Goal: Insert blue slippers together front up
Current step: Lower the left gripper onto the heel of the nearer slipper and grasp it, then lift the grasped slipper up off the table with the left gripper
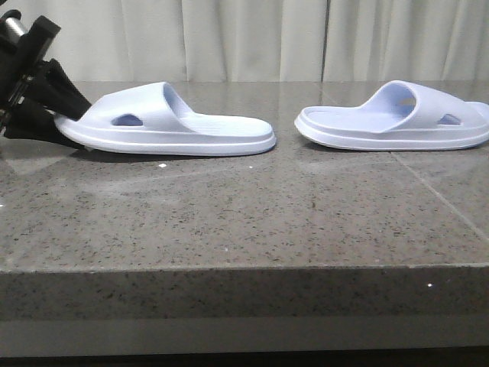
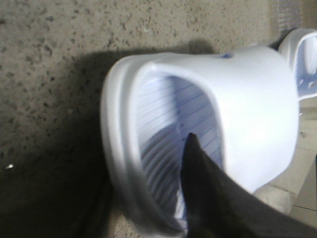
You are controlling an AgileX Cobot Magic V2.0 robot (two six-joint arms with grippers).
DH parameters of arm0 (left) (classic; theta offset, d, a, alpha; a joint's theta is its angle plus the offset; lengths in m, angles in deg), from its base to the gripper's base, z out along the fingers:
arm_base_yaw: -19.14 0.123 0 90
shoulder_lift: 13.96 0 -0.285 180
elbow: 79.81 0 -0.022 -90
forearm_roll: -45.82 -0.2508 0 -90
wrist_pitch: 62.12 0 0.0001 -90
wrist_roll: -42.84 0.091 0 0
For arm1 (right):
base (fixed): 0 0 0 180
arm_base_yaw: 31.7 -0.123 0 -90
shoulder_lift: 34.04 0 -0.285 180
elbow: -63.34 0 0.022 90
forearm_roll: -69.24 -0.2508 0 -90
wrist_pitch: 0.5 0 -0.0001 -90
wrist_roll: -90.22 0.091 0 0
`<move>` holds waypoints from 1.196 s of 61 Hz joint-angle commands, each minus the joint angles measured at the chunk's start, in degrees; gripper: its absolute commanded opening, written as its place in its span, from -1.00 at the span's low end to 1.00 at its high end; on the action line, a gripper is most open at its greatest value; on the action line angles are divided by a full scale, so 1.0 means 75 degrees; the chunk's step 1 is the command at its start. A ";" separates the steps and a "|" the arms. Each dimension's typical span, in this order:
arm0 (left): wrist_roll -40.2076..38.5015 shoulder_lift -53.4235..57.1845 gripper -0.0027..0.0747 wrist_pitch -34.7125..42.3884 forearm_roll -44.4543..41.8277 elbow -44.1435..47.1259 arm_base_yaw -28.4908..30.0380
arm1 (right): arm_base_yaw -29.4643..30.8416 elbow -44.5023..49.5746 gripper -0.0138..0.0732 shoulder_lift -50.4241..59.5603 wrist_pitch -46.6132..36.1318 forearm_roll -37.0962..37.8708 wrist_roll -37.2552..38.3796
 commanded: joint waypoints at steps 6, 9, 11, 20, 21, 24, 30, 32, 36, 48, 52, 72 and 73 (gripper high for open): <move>0.0241 0.0177 -0.94 -0.0717 0.0525 -0.0040 0.0161 | 0.0045 -0.0265 0.84 -0.0102 -0.0550 0.0118 -0.0045; 0.0383 0.0177 -0.98 -0.1045 0.0883 -0.0040 0.0251 | 0.0045 -0.0265 0.84 -0.0102 -0.0550 0.0118 -0.0045; 0.0385 0.0191 -0.98 -0.1048 0.1122 -0.0040 0.0340 | 0.0045 -0.0265 0.84 -0.0102 -0.0550 0.0118 -0.0045; 0.0275 0.0500 -0.98 -0.1048 0.1932 -0.0040 0.0697 | 0.0045 -0.0265 0.84 -0.0102 -0.0550 0.0118 -0.0045; 0.0242 0.0539 -0.98 -0.1048 0.1970 -0.0040 0.0736 | 0.0045 -0.0265 0.84 -0.0102 -0.0550 0.0118 -0.0045; 0.0129 0.0695 -0.98 -0.1048 0.2012 -0.0040 0.0803 | 0.0045 -0.0265 0.84 -0.0102 -0.0550 0.0118 -0.0045; -0.0064 0.0954 -0.98 -0.1048 0.2012 -0.0040 0.0866 | 0.0045 -0.0265 0.84 -0.0102 -0.0550 0.0118 -0.0045; -0.0064 0.1042 -0.98 -0.1048 0.2012 -0.0040 0.0866 | 0.0045 -0.0265 0.84 -0.0102 -0.0550 0.0118 -0.0045; -0.0133 0.1199 -0.98 -0.1048 0.2023 -0.0040 0.0866 | 0.0045 -0.0265 0.84 -0.0102 -0.0550 0.0118 -0.0045; -0.0420 0.1579 -0.98 -0.1048 0.2061 -0.0040 0.0866 | 0.0045 -0.0265 0.84 -0.0102 -0.0550 0.0118 -0.0045; -0.0507 0.1717 -0.98 -0.1048 0.2061 -0.0040 0.0866 | 0.0045 -0.0265 0.84 -0.0102 -0.0550 0.0118 -0.0045; -0.0660 0.2230 -0.98 -0.1048 0.2037 -0.0040 0.0689 | 0.0045 -0.0265 0.84 -0.0102 -0.0550 0.0118 -0.0045; -0.0660 0.2230 -0.98 -0.1048 0.2037 -0.0040 0.0674 | 0.0045 -0.0265 0.84 -0.0102 -0.0550 0.0118 -0.0045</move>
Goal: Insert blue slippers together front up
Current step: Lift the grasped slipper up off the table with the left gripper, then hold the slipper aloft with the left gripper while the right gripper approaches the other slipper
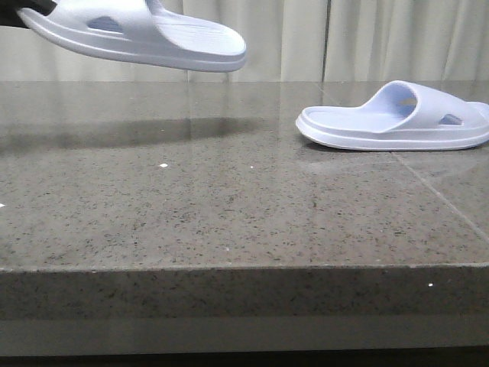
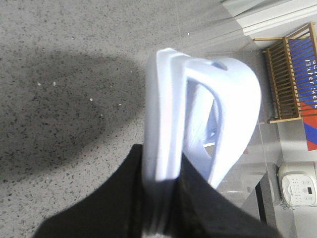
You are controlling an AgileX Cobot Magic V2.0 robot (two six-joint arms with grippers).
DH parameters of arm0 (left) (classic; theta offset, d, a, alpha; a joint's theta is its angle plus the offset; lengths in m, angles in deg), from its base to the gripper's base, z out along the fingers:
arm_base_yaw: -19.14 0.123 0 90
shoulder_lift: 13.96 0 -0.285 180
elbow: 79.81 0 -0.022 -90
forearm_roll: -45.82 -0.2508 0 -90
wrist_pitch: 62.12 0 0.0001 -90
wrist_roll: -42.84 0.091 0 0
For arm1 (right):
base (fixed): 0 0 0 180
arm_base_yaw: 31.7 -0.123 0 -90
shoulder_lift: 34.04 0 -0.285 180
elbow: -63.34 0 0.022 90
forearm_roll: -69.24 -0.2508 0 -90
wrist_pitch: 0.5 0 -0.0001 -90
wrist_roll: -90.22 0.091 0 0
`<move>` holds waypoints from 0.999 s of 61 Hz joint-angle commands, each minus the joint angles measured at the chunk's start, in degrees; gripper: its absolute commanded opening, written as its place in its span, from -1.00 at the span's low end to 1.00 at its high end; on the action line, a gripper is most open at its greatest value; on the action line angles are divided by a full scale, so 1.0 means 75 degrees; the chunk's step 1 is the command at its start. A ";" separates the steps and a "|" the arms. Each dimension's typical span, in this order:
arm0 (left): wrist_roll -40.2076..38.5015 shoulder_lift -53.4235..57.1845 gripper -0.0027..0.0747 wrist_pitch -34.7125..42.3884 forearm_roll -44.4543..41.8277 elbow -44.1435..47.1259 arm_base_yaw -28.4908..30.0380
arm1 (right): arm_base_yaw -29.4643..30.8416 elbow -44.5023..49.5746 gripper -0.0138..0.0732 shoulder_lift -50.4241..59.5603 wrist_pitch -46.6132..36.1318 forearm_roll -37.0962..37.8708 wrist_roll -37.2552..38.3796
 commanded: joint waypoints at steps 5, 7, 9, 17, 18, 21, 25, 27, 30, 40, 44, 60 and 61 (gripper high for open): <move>-0.0061 0.0400 -0.98 -0.0746 0.0609 -0.0184 -0.0241 | 0.0045 -0.0265 0.84 -0.0102 -0.0550 0.0118 -0.0045; -0.0061 0.0400 -0.98 -0.0746 0.0609 -0.0184 -0.0266 | 0.0045 -0.0265 0.84 -0.0102 -0.0550 0.0118 -0.0045; -0.0061 0.0400 -0.98 -0.0746 0.0609 -0.0184 -0.0302 | 0.0045 -0.0265 0.84 -0.0102 -0.0550 0.0118 -0.0045; -0.0061 0.0400 -0.98 -0.0746 0.0609 -0.0184 -0.0354 | 0.0045 -0.0265 0.84 -0.0102 -0.0550 0.0118 -0.0045; -0.0061 0.0400 -0.98 -0.0746 0.0609 -0.0184 -0.0354 | 0.0045 -0.0265 0.84 -0.0102 -0.0550 0.0118 -0.0045; -0.0061 0.0400 -0.98 -0.0746 0.0609 -0.0184 -0.0354 | 0.0045 -0.0265 0.84 -0.0102 -0.0550 0.0118 -0.0045; -0.0061 0.0400 -0.98 -0.0746 0.0609 -0.0184 -0.0354 | 0.0045 -0.0265 0.84 -0.0102 -0.0550 0.0118 -0.0045; -0.0061 0.0400 -0.98 -0.0746 0.0609 -0.0184 -0.0354 | 0.0045 -0.0265 0.84 -0.0102 -0.0550 0.0118 -0.0045; -0.0061 0.0400 -0.98 -0.0746 0.0609 -0.0184 -0.0354 | 0.0045 -0.0265 0.84 -0.0102 -0.0550 0.0118 -0.0045; -0.0061 0.0400 -0.98 -0.0746 0.0609 -0.0184 -0.0354 | 0.0045 -0.0265 0.84 -0.0102 -0.0557 0.0118 -0.0045; -0.0061 0.0400 -0.98 -0.0746 0.0609 -0.0184 -0.0354 | 0.0045 -0.0265 0.84 -0.0102 -0.0557 0.0118 -0.0045; -0.0061 0.0400 -0.98 -0.0746 0.0625 -0.0184 -0.0354 | 0.0045 -0.0265 0.84 -0.0102 -0.0610 0.0118 -0.0045; -0.0061 0.0400 -0.98 -0.0746 0.0625 -0.0184 -0.0354 | 0.0045 -0.0265 0.84 -0.0102 -0.0610 0.0118 -0.0045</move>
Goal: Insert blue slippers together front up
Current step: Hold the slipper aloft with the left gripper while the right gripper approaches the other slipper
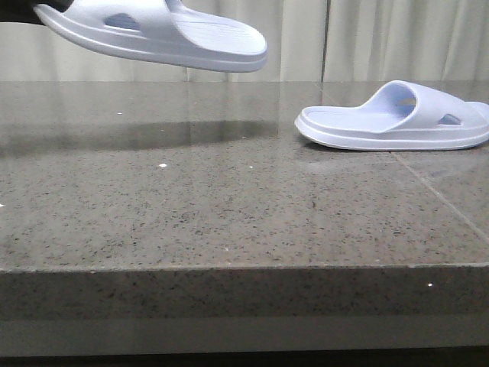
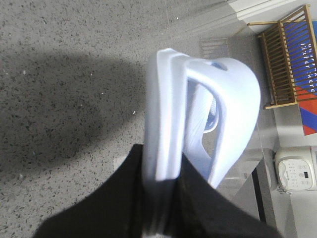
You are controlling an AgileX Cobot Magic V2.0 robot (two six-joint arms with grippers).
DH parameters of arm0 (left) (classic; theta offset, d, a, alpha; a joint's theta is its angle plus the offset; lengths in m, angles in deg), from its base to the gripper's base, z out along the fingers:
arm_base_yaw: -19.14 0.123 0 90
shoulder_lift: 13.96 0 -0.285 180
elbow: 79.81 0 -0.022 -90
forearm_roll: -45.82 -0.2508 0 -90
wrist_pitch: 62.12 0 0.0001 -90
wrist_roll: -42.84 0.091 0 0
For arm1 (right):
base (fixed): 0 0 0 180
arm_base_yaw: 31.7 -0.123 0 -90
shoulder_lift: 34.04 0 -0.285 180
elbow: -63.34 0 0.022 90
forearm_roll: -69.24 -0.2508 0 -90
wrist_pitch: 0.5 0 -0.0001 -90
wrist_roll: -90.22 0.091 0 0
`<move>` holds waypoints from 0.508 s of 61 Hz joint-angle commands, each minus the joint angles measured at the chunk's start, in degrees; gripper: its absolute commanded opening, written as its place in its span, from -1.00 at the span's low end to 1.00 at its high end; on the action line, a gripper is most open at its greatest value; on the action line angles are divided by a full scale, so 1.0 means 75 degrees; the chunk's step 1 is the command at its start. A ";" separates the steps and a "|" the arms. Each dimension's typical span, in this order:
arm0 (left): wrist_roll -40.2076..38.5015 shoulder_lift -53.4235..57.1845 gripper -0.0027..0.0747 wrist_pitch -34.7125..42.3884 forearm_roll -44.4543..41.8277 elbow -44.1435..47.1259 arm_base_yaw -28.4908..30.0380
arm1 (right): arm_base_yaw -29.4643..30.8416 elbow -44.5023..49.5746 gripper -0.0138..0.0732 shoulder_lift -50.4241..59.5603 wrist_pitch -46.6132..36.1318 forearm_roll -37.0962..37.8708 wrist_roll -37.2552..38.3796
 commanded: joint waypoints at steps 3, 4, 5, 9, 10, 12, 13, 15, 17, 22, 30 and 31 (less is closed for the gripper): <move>-0.0049 0.0373 -0.98 -0.0711 0.0625 -0.0184 -0.0043 | 0.0045 -0.0265 0.84 -0.0102 -0.0616 0.0118 -0.0045; -0.0049 0.0373 -0.98 -0.0711 0.0625 -0.0184 -0.0043 | 0.0045 -0.0265 0.84 -0.0102 -0.0616 0.0118 -0.0045; -0.0049 0.0373 -0.98 -0.0711 0.0625 -0.0184 -0.0043 | 0.0045 -0.0265 0.84 -0.0102 -0.0616 0.0118 -0.0045; -0.0049 0.0373 -0.98 -0.0711 0.0625 -0.0184 -0.0043 | 0.0045 -0.0265 0.84 -0.0102 -0.0616 0.0118 -0.0045; -0.0049 0.0373 -0.98 -0.0711 0.0625 -0.0184 -0.0043 | 0.0045 -0.0265 0.84 -0.0102 -0.0616 0.0111 -0.0045; -0.0049 0.0373 -0.98 -0.0711 0.0625 -0.0184 -0.0043 | 0.0045 -0.0265 0.84 -0.0102 -0.0616 0.0111 -0.0045; -0.0049 0.0373 -0.98 -0.0711 0.0625 -0.0184 -0.0043 | 0.0045 -0.0265 0.84 -0.0102 -0.0616 0.0111 -0.0045; -0.0049 0.0373 -0.98 -0.0711 0.0625 -0.0184 -0.0043 | 0.0045 -0.0265 0.84 -0.0102 -0.0625 0.0111 -0.0045; -0.0049 0.0373 -0.98 -0.0711 0.0625 -0.0184 -0.0043 | 0.0045 -0.0265 0.84 -0.0112 -0.0646 0.0111 -0.0045; -0.0049 0.0373 -0.98 -0.0711 0.0635 -0.0184 -0.0043 | 0.0045 -0.0265 0.84 -0.0205 -0.0642 0.0106 -0.0045; -0.0049 0.0373 -0.98 -0.0711 0.0635 -0.0184 -0.0043 | 0.0045 -0.0456 0.84 -0.0893 -0.0604 0.0106 0.0232; -0.0049 0.0373 -0.98 -0.0711 0.0635 -0.0184 -0.0043 | 0.0045 -0.0499 0.84 -0.1018 -0.0604 0.0106 0.0254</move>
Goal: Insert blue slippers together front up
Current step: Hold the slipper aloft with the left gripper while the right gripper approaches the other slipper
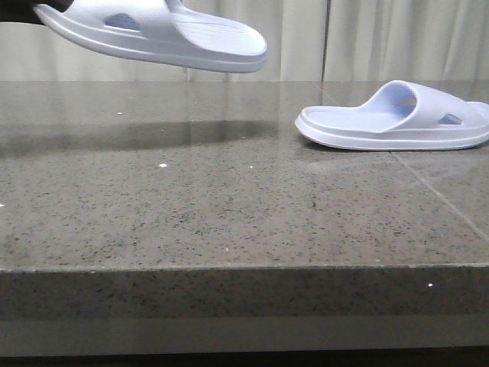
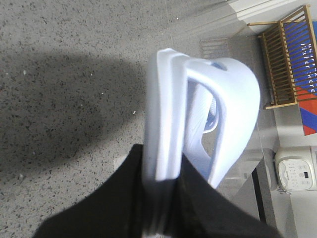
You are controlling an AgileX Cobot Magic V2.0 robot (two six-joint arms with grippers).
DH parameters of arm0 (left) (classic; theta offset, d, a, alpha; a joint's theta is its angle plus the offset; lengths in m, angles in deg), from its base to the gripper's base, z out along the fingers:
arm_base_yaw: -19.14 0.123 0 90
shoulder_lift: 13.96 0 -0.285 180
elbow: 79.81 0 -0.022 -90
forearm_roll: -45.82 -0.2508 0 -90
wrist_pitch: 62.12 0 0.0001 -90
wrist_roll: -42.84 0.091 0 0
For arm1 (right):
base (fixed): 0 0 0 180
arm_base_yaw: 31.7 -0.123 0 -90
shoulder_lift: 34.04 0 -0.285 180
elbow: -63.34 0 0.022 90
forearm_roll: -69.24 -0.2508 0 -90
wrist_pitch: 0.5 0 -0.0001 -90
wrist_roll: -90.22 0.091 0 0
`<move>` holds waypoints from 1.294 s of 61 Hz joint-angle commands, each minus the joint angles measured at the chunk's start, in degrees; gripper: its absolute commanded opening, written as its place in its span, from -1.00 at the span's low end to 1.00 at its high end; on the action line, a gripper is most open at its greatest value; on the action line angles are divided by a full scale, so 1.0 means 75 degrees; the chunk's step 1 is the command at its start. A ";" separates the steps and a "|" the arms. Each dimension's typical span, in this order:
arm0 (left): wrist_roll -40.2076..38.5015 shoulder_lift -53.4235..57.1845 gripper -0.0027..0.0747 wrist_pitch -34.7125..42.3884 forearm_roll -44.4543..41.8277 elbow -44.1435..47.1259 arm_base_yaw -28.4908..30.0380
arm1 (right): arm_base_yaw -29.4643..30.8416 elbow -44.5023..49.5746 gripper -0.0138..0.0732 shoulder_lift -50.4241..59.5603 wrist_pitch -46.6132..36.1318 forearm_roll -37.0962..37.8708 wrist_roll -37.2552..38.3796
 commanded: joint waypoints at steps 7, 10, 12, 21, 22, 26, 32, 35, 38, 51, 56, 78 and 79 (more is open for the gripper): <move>-0.0049 0.0373 -0.98 -0.0711 0.0635 -0.0184 -0.0043 | 0.0115 -0.1013 0.84 -0.1858 -0.0434 0.0106 0.0283; -0.0049 0.0373 -0.98 -0.0711 0.0635 -0.0184 -0.0043 | 0.0198 -0.1364 0.84 -0.2532 -0.0309 0.0106 0.0311; -0.0049 0.0373 -0.98 -0.0711 0.0635 -0.0184 -0.0043 | 0.0251 -0.1581 0.84 -0.2860 -0.0227 0.0106 0.0322; -0.0049 0.0373 -0.98 -0.0711 0.0635 -0.0184 -0.0043 | 0.0615 -0.2831 0.84 -0.4526 0.0075 0.0000 0.0322; -0.0049 0.0373 -0.98 -0.0711 0.0635 -0.0184 -0.0043 | 0.0683 -0.2934 0.84 -0.4658 0.0109 0.0000 0.0322; -0.0049 0.0373 -0.98 -0.0711 0.0635 -0.0184 -0.0043 | 0.0903 -0.3383 0.84 -0.5214 0.0194 -0.0132 0.0314; -0.0049 0.0373 -0.98 -0.0711 0.0635 -0.0184 -0.0043 | 0.1280 -0.4060 0.84 -0.6064 0.0521 -0.0238 0.0232; -0.0049 0.0373 -0.98 -0.0711 0.0635 -0.0184 -0.0043 | 0.1480 -0.4400 0.84 -0.6448 0.0813 -0.0380 0.0102; -0.0049 0.0373 -0.98 -0.0711 0.0635 -0.0184 -0.0043 | 0.1697 -0.4727 0.84 -0.6761 0.1107 -0.0599 -0.0136; -0.0049 0.0373 -0.98 -0.0711 0.0635 -0.0184 -0.0043 | 0.2634 -0.6042 0.84 -0.8294 0.2460 -0.3032 -0.2170; -0.0049 0.0373 -0.98 -0.0711 0.0635 -0.0184 -0.0043 | 0.2979 -0.6578 0.84 -0.8947 0.3188 -0.3945 -0.2937; -0.0049 0.0373 -0.98 -0.0711 0.0635 -0.0184 -0.0043 | 0.3662 -0.8526 0.84 -1.1202 0.5398 -0.5556 -0.3556; -0.0049 0.0373 -0.98 -0.0711 0.0635 -0.0184 -0.0043 | 0.3662 -0.8621 0.84 -1.1266 0.5473 -0.5579 -0.3556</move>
